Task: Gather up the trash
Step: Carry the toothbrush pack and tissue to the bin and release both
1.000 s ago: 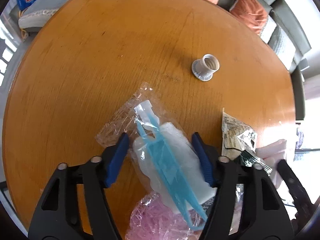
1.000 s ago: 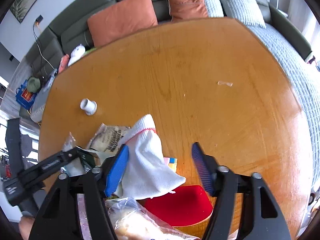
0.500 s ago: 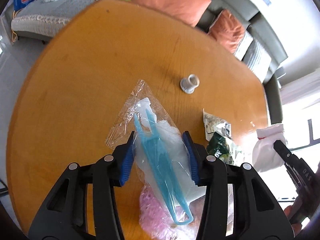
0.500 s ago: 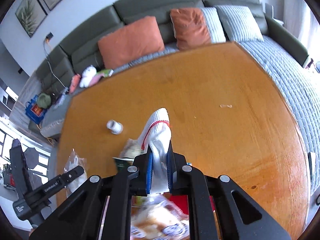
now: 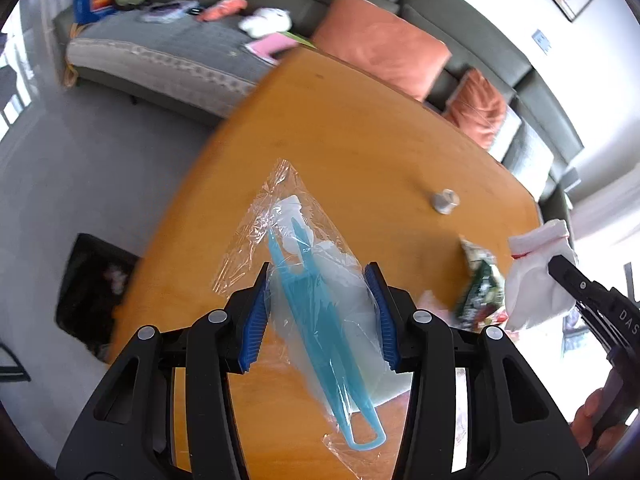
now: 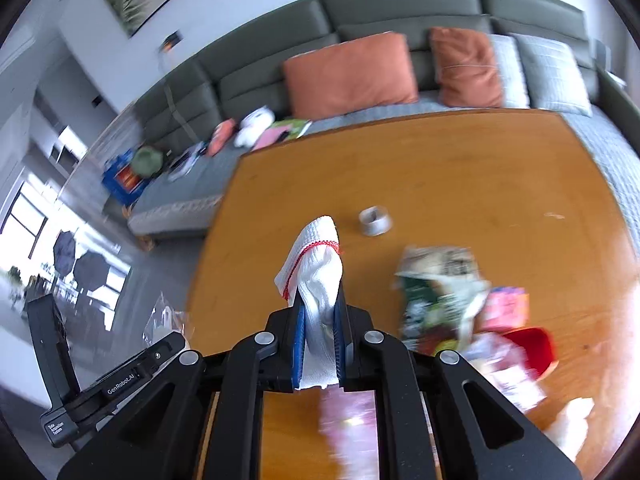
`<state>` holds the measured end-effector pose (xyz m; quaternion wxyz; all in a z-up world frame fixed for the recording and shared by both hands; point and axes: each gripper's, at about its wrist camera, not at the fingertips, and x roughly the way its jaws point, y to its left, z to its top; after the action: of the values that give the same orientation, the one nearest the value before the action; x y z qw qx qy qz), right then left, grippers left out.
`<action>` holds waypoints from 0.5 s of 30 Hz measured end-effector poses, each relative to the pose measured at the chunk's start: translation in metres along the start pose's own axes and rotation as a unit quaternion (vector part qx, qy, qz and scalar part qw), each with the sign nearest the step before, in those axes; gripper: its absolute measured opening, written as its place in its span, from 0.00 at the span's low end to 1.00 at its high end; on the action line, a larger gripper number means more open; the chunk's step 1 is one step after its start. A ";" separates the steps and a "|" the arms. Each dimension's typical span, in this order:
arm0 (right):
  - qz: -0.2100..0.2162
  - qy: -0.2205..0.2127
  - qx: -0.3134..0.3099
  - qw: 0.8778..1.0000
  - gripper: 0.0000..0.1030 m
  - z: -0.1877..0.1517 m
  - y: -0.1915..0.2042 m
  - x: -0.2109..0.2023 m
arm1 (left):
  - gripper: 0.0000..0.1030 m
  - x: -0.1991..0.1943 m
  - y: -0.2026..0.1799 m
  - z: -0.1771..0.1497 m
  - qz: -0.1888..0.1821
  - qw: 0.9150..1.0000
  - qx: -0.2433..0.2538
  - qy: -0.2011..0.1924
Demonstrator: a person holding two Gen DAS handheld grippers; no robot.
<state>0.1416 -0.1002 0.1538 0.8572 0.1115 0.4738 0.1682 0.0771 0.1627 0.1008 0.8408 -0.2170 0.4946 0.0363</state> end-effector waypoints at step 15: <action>0.082 0.079 -0.140 0.984 0.13 -0.055 0.192 0.063 | 0.46 -0.066 0.167 -0.027 0.093 0.992 -0.076 -0.044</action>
<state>0.0913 0.1033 0.1432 0.8077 0.0149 0.5006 0.3111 -0.0249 0.3131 0.0902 0.8361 -0.2311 0.4706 0.1614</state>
